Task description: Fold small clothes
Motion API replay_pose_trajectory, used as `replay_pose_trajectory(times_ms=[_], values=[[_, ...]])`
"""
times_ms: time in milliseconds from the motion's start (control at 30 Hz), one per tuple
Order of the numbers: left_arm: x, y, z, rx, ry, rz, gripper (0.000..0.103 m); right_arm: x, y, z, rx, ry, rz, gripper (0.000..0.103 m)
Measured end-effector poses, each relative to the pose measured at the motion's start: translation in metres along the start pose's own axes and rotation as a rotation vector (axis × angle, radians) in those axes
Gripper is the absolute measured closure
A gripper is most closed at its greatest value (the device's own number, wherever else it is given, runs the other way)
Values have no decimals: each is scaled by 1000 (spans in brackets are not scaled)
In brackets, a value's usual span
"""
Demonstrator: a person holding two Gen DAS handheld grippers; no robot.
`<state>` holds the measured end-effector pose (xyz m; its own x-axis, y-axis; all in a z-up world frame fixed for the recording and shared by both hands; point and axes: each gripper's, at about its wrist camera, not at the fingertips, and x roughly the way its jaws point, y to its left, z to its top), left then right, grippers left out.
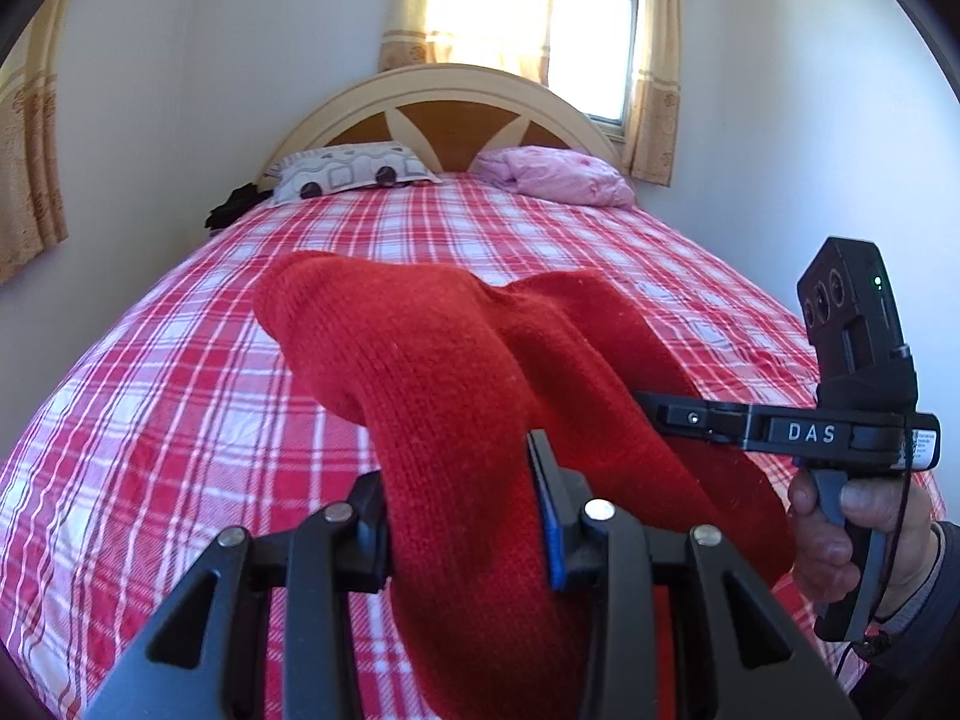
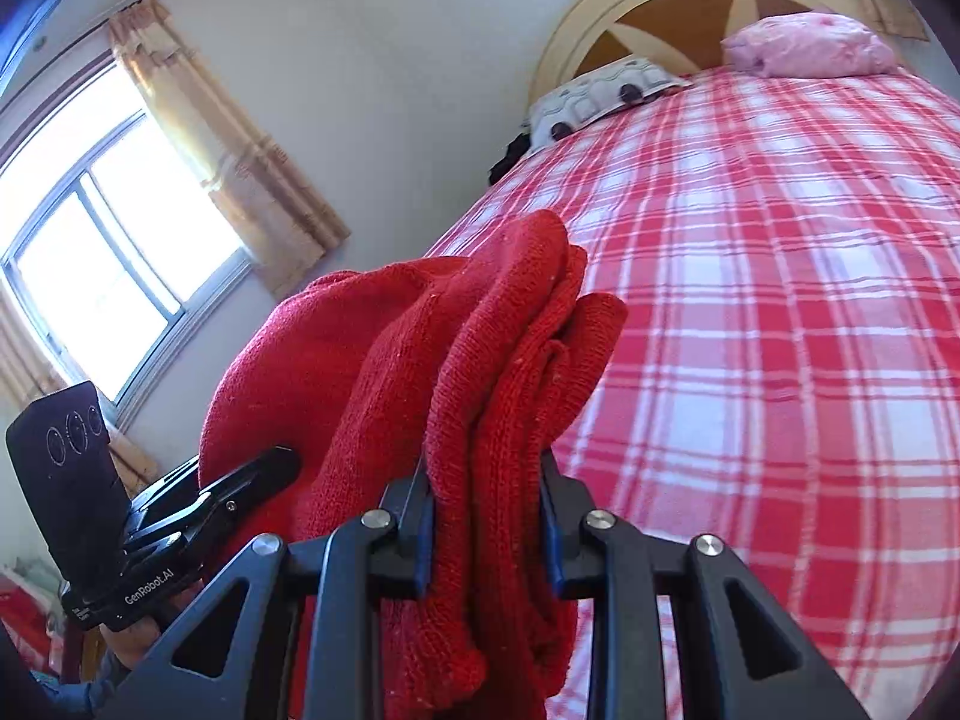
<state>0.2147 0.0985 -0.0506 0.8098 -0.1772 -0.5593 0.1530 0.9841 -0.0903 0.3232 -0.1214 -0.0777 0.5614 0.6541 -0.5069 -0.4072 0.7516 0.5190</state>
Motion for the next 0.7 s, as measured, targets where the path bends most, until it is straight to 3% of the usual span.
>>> replay_pose_trajectory(times_ms=[333,700], values=[[-18,55,-33,-94,26,67,66,58,41,-22,-36,85,64,75],[-14,90,-57,-169,63,81,67,98,59,-40,-45,168,79,75]])
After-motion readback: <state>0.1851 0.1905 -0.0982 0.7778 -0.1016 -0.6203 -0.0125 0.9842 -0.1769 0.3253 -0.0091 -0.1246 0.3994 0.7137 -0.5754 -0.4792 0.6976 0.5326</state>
